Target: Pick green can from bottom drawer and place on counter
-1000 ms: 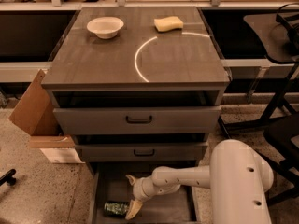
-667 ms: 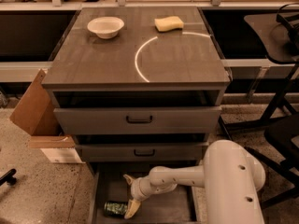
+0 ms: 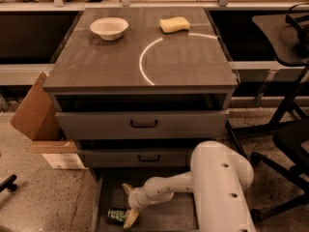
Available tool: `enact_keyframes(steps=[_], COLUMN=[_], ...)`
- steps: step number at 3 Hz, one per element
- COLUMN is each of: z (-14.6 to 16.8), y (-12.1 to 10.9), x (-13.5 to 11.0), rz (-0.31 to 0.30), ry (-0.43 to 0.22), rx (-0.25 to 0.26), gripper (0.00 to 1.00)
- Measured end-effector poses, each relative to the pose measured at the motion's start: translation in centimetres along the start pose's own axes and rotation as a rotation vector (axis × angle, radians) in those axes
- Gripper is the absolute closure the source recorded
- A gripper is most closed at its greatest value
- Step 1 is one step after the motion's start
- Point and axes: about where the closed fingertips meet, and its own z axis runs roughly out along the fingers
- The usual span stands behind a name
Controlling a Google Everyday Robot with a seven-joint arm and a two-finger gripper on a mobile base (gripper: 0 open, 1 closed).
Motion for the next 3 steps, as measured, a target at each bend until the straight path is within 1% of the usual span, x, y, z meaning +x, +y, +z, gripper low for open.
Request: enact_keyframes(steps=[2,3], z=[3.6,5.1], y=[0.3,0.5], x=[0.6,1.0], rz=[-0.007,-0.008], ry=[0.011,0.024], rx=[0.026,0.028], gripper=[0.00,0.00])
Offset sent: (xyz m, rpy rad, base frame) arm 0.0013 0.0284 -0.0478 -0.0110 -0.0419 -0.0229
